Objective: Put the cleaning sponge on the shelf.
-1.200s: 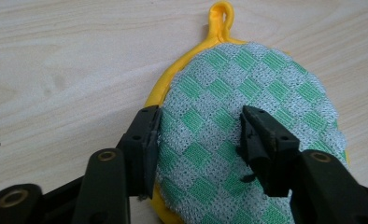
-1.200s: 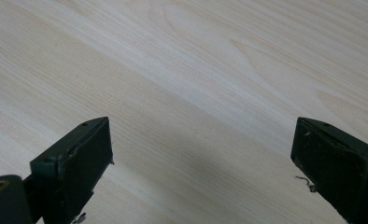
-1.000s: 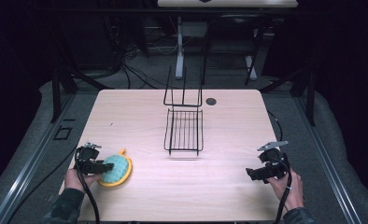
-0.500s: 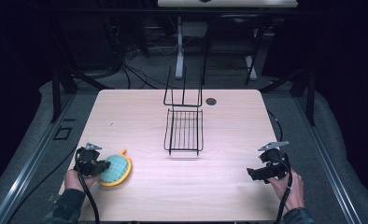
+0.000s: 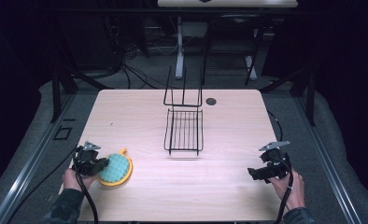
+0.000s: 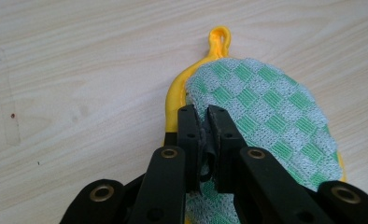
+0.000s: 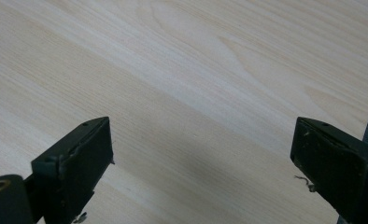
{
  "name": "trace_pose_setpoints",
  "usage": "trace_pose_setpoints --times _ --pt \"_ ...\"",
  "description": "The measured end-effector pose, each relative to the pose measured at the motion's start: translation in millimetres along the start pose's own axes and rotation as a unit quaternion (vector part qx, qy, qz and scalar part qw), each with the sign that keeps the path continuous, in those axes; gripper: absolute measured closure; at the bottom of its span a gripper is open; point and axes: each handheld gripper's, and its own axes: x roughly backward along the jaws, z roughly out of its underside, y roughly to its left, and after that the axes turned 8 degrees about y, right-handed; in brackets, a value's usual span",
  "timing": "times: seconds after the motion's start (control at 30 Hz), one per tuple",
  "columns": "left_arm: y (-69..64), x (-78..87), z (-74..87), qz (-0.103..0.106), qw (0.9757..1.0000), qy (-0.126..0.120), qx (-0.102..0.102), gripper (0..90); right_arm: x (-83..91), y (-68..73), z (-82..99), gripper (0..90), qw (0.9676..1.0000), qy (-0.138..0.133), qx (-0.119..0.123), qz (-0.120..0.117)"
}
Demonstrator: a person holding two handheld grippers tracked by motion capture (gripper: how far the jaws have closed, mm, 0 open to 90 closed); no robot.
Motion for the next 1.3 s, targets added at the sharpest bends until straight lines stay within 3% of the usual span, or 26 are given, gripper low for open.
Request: trace_pose_setpoints --times 0.23,0.7,1.3 --pt "-2.5 9.1 -0.1 0.002 0.9999 -0.014 -0.004 85.5 1.3 -0.8 0.2 5.3 1.0000 -0.005 0.000 0.003" --pt "-14.2 26.6 -5.9 0.007 0.9990 -0.034 -0.030 85.6 2.0 -1.0 0.4 5.2 0.9999 -0.003 0.003 0.011" --pt "-23.4 36.6 -18.9 0.020 0.9976 -0.055 -0.036 85.6 1.3 0.8 -0.9 5.6 0.9999 -0.005 0.006 0.014"
